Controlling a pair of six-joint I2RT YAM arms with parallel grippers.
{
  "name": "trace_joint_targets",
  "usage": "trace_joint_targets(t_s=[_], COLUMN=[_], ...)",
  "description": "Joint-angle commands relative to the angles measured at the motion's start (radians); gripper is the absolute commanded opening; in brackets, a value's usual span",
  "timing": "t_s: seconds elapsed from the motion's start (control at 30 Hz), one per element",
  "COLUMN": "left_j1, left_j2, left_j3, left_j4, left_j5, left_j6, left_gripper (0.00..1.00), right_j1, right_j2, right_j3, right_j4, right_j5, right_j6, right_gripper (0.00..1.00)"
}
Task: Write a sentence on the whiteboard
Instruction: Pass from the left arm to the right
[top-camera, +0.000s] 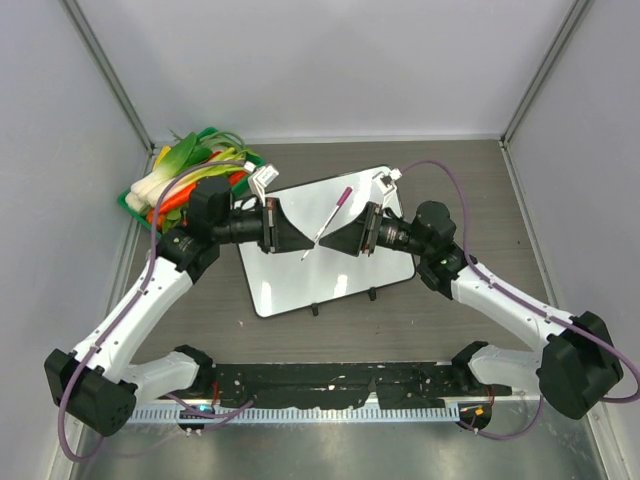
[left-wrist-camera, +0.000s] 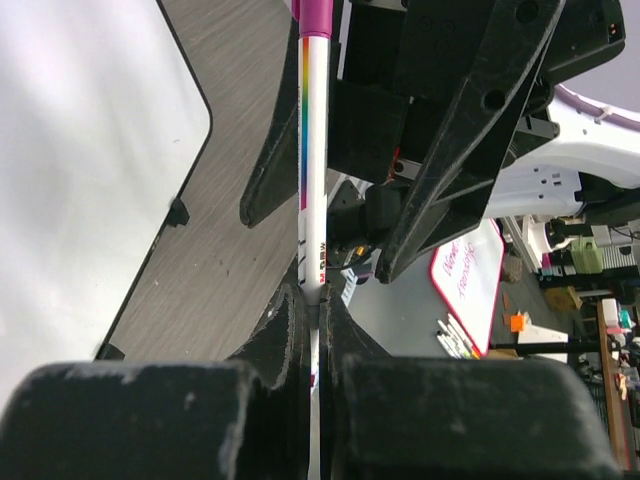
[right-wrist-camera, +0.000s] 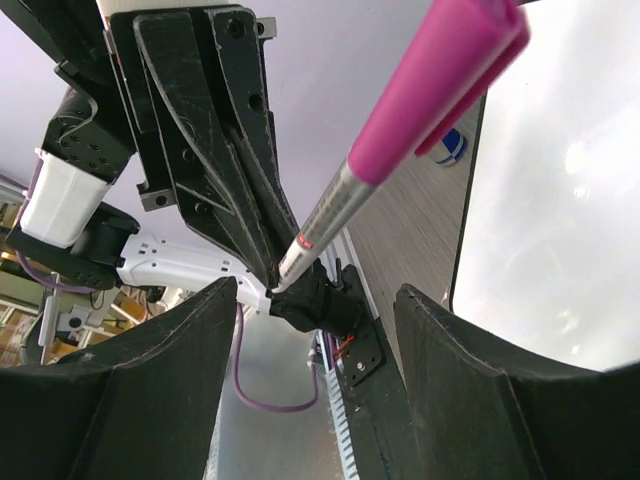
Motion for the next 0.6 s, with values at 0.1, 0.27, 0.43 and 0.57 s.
trace_joint_targets(t_s=[0.1,0.27,0.43,0.57], left_j1=[0.004,0.005,0.005,0.005], left_j2=[0.016,0.021,0.029,0.030], left_j3=[0.023,0.004,0.000,-0.005], left_j4=[0.031,0.080,0.087,0.095], left_j5=[0.079,0.098,0.102,0.119], left_j6=[0.006,-0.020,-0.023,-0.028], left_gripper=[0.00,0.00,0.00,0.00], right_j1=[-0.013,-0.013,-0.013,-0.013], right_j2=[0.022,0.045,0.064,0.075], right_j3=[0.042,0.018,-0.004,-0.010], right_j4=[0.185,0.270,0.320,0.334], right_j5=[-0.060,-0.088,-0.100,-0.108], right_j6=[0.062,0.111,0.145,0.151], right_gripper=[0.68,0.60,0.53,0.49])
